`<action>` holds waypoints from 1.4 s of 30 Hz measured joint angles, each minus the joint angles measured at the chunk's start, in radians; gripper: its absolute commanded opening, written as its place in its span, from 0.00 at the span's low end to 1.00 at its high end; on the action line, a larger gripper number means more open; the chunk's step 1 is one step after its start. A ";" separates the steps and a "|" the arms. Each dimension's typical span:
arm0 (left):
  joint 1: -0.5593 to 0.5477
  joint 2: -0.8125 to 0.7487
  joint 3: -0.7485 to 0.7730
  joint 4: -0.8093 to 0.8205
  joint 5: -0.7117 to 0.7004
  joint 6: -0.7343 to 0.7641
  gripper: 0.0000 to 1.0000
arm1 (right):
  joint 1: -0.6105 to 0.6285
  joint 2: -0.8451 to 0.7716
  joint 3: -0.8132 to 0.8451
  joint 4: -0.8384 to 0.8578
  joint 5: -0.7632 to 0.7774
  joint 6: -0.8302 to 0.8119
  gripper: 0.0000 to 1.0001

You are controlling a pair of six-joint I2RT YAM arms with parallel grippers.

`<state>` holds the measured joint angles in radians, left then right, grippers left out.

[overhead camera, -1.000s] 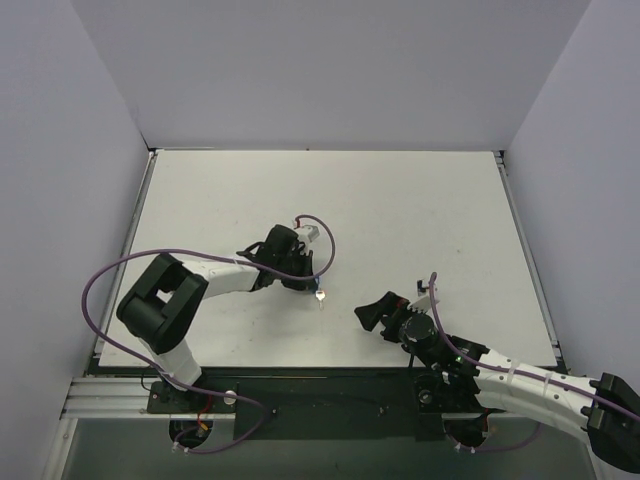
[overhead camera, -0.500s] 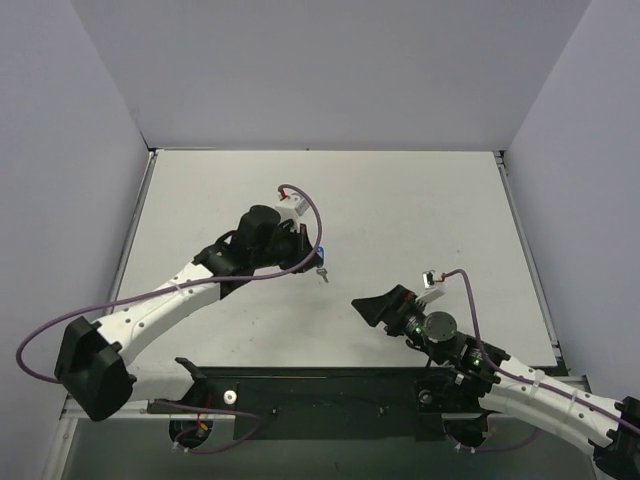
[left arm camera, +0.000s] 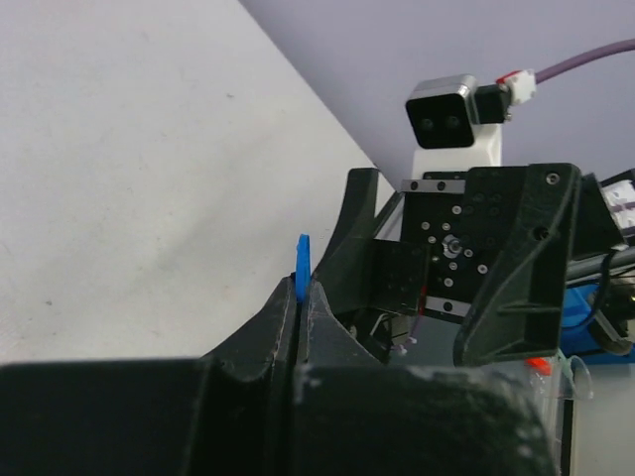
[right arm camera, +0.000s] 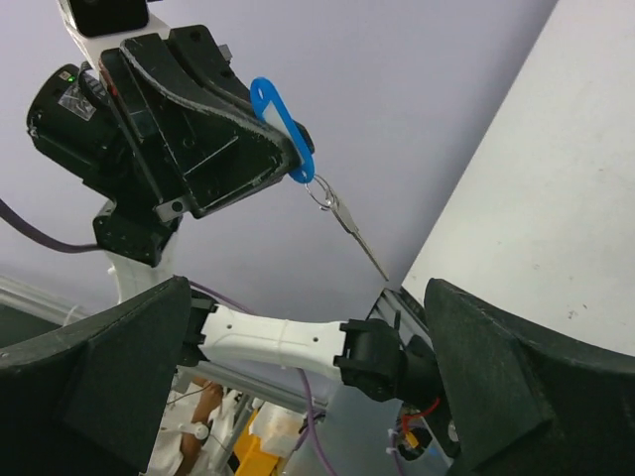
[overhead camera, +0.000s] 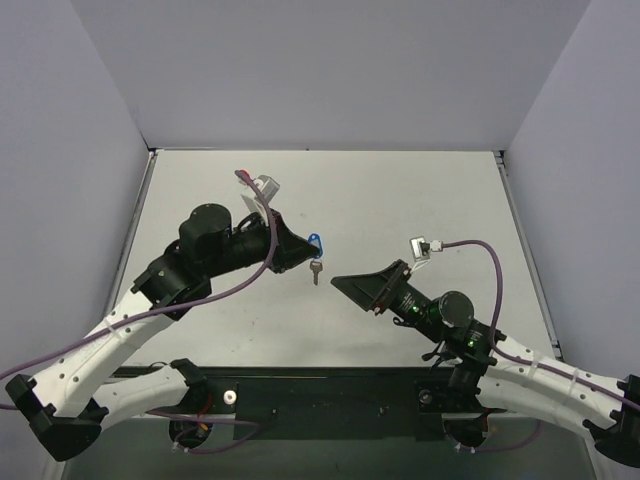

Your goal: Remove the keys from the keyring

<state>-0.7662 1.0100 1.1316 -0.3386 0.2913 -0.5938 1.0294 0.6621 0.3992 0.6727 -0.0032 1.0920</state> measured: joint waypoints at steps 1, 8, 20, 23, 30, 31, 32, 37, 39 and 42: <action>0.000 -0.013 0.007 0.000 0.011 -0.008 0.00 | 0.000 0.010 0.012 0.014 -0.009 0.001 0.98; -0.005 -0.044 0.087 -0.008 0.064 -0.074 0.00 | 0.000 0.064 0.193 -0.013 -0.060 -0.036 0.99; -0.005 -0.082 0.095 0.149 0.157 -0.233 0.00 | 0.000 0.180 0.317 0.066 -0.118 -0.021 0.97; -0.005 -0.096 0.095 0.195 0.165 -0.265 0.00 | 0.002 0.189 0.317 0.076 -0.123 -0.011 0.97; -0.005 -0.120 0.094 0.272 0.166 -0.318 0.00 | 0.023 0.196 0.317 0.145 -0.129 0.010 0.96; -0.005 -0.121 0.094 0.282 0.166 -0.322 0.00 | 0.026 0.204 0.316 0.165 -0.133 0.017 0.96; -0.005 -0.122 0.093 0.291 0.166 -0.328 0.00 | 0.027 0.210 0.316 0.183 -0.136 0.022 0.96; -0.005 -0.130 0.076 0.343 0.166 -0.360 0.00 | 0.034 0.257 0.315 0.300 -0.146 0.069 0.94; -0.005 -0.132 0.069 0.358 0.166 -0.373 0.00 | 0.039 0.276 0.315 0.339 -0.148 0.085 0.93; -0.005 -0.134 0.061 0.380 0.166 -0.391 0.00 | 0.046 0.304 0.315 0.400 -0.155 0.108 0.91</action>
<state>-0.7712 0.8764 1.1927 0.0410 0.4572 -0.9844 1.0756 0.9661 0.7147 1.0729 -0.1585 1.2003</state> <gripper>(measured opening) 0.029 0.935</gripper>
